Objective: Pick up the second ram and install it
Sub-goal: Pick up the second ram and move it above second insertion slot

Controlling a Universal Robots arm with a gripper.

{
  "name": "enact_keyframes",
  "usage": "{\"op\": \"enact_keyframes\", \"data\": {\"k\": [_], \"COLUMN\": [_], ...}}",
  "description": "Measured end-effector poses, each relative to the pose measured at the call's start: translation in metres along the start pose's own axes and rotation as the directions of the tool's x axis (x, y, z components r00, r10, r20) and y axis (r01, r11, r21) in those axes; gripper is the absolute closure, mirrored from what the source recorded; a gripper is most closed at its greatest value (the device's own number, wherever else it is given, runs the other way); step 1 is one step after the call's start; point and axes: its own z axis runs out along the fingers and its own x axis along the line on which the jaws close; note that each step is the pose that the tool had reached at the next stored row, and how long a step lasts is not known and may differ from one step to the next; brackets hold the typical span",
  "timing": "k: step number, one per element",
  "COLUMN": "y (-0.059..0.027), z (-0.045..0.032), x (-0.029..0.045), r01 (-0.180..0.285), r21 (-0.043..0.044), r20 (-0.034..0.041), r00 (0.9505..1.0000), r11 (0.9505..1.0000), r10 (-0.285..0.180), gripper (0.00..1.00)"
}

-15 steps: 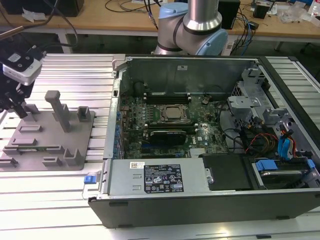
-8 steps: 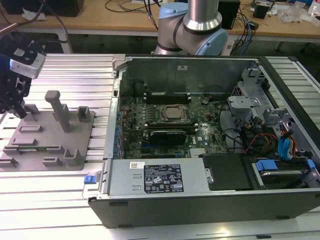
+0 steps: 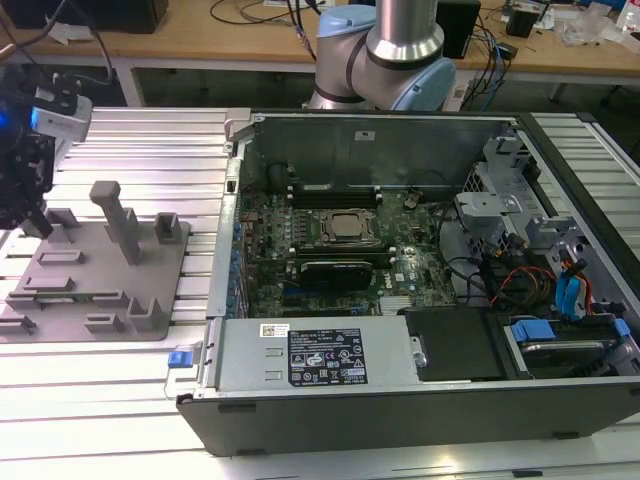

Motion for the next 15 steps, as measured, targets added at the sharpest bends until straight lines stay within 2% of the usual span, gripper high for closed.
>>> {"op": "enact_keyframes", "data": {"k": [1, 4, 5, 7, 8, 11, 15], "y": [0.0000, -0.0001, -0.0001, 0.0001, 0.0000, -0.0001, 0.0019], "z": [0.0009, 0.0029, 0.0037, 0.0065, 0.0077, 0.0101, 0.0119], "x": [0.0000, 0.0000, 0.0001, 0.0002, 0.0002, 0.0003, 0.0008], "r01": [0.048, 0.127, 0.150, 0.210, 0.210, 0.187, 0.184], "r21": [-0.0008, -0.0024, -0.0029, -0.0044, -0.0043, -0.0038, -0.0033], "r20": [-0.0017, -0.0044, -0.0052, -0.0073, -0.0073, -0.0065, -0.0062], "r00": [0.9988, 0.9920, 0.9886, 0.9777, 0.9776, 0.9824, 0.9828], "r11": [0.9988, 0.9920, 0.9886, 0.9777, 0.9776, 0.9824, 0.9828], "r10": [-0.048, -0.127, -0.150, -0.210, -0.210, -0.187, -0.184], "gripper": [0.92, 0.92, 0.92, 0.92, 0.92, 0.92, 0.92]}}
